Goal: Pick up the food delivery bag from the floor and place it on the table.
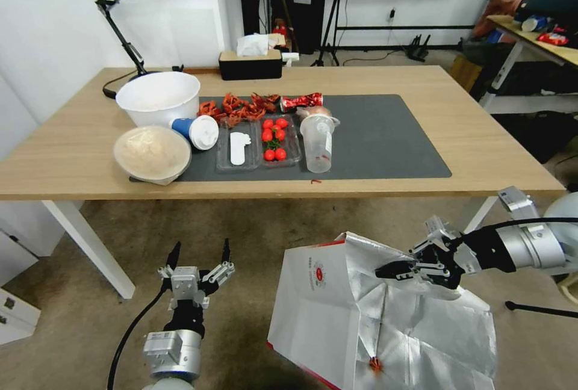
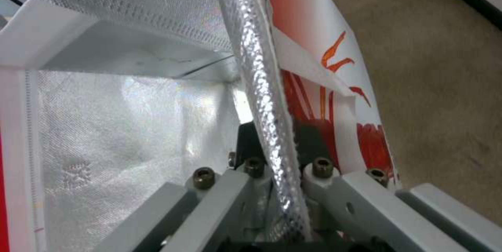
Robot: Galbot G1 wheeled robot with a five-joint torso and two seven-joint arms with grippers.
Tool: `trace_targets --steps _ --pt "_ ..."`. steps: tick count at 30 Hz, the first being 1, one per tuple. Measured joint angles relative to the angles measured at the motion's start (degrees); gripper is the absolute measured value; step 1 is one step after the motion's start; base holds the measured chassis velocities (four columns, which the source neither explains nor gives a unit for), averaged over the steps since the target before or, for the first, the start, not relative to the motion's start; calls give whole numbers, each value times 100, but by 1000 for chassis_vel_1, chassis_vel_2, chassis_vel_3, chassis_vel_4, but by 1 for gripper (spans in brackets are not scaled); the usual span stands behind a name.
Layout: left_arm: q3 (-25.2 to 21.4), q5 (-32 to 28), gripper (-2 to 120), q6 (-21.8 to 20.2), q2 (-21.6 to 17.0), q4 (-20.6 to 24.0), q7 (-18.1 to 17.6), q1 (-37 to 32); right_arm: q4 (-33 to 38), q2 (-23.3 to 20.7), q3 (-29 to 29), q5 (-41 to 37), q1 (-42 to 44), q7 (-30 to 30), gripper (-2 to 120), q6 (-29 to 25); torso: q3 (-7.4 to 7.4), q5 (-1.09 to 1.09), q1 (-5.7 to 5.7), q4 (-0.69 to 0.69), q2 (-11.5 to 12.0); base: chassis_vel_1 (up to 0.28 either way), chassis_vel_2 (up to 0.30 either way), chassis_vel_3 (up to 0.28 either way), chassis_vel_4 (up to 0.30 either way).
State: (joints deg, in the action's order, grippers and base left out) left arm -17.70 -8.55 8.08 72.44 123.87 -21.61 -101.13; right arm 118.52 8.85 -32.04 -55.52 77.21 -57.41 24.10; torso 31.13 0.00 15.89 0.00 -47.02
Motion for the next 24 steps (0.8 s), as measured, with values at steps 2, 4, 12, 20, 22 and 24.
trace_targets --steps 2,4,12,20,22,24 --pt "2 0 100 0 2 0 0 1 5 2 1 0 3 5 0 0 36 0 30 0 -66 0 0 0 0" --pt "3 0 100 0 3 0 0 2 6 -1 1 0 3 6 0 0 56 0 45 0 -99 0 0 0 0" --pt "5 3 100 2 8 -9 0 10 6 -30 1 -1 3 9 0 0 170 0 132 0 -300 0 0 0 0" --pt "9 6 100 5 8 -10 0 2 18 -18 4 -1 8 18 0 1 311 0 234 0 -545 0 0 0 0" --pt "8 6 100 7 7 -8 0 -2 24 -13 6 -1 13 24 0 7 337 0 255 0 -593 0 0 0 0" --pt "6 6 100 8 4 -4 0 -6 28 -11 7 -2 22 29 0 11 357 0 270 0 -627 0 0 0 0"
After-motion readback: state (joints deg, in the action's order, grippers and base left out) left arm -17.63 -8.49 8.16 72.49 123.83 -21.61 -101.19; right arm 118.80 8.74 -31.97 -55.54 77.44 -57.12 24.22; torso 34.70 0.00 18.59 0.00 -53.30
